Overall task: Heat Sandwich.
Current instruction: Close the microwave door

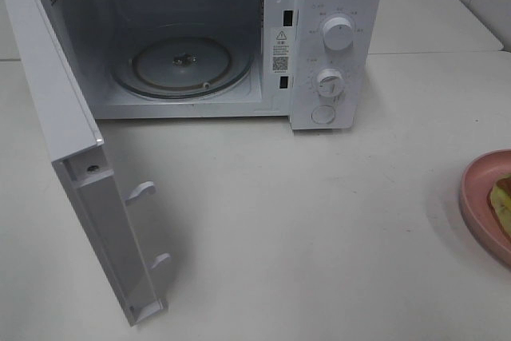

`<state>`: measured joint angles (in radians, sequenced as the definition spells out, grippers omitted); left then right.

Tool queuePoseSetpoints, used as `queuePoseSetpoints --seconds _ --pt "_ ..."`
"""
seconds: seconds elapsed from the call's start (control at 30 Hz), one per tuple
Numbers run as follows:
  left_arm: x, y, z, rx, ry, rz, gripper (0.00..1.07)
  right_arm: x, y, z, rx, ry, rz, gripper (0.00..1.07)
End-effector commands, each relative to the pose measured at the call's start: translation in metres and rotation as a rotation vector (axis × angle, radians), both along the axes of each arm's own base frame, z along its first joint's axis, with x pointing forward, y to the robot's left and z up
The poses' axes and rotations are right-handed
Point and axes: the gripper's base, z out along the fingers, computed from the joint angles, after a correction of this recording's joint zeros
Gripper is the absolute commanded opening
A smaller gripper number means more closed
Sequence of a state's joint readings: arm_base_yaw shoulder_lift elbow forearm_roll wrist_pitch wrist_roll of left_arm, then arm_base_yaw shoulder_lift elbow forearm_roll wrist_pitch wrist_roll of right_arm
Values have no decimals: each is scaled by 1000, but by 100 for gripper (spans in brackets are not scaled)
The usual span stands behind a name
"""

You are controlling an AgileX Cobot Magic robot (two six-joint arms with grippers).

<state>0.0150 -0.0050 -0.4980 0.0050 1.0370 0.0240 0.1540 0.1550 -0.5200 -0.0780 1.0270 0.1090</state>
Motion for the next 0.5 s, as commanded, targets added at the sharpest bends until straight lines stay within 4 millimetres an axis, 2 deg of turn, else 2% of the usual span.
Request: queuePoseSetpoints --seconds 0.03,0.27,0.5 --pt "-2 0 -1 -5 -25 -2 99 -7 0 -3 5 -23 -22 76" --pt "-2 0 -1 -5 -25 -2 99 -27 -2 -4 17 -155 -90 76" --pt "-2 0 -1 -5 -23 -2 99 -28 -2 -5 13 -159 -90 76"
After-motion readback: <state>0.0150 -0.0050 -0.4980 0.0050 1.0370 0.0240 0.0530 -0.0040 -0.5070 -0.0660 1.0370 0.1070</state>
